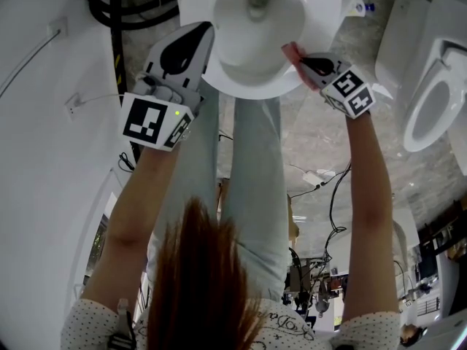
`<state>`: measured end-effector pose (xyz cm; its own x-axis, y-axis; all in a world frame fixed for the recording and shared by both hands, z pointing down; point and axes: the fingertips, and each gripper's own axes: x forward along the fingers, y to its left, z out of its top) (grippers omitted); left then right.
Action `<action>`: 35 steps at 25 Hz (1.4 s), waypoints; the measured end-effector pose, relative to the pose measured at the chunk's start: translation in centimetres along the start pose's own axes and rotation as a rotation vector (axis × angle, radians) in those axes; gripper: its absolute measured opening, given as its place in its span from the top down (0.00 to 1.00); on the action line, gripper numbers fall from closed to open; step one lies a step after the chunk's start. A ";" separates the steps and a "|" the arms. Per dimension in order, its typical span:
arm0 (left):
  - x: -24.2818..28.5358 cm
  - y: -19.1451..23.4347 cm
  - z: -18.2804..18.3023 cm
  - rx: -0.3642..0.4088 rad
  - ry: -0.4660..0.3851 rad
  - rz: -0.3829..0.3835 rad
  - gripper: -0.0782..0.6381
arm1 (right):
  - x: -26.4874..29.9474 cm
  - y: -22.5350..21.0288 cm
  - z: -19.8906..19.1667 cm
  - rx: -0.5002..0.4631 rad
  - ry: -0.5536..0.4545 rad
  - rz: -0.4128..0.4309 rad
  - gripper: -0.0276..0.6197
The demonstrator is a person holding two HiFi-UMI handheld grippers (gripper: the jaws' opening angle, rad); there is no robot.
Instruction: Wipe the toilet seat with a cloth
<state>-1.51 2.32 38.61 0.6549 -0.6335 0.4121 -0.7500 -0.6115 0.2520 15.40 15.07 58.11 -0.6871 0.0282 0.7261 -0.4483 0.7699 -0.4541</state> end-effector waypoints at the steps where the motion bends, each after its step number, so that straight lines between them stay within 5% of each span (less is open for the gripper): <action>1: 0.0 -0.1 0.0 0.000 0.000 0.001 0.88 | 0.0 0.1 0.0 0.014 0.003 0.009 0.93; 14: -1.0 -0.4 -0.6 -0.014 0.000 0.039 0.88 | 1.3 3.2 -0.8 0.066 -0.004 0.037 0.93; 35: -1.3 0.1 -0.8 -0.030 -0.010 0.042 0.89 | 3.6 6.6 -0.7 0.192 -0.071 -0.133 0.93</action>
<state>-2.53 3.42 38.82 0.6237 -0.6630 0.4141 -0.7791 -0.5702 0.2605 10.41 20.72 58.10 -0.6500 -0.1152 0.7511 -0.6334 0.6282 -0.4518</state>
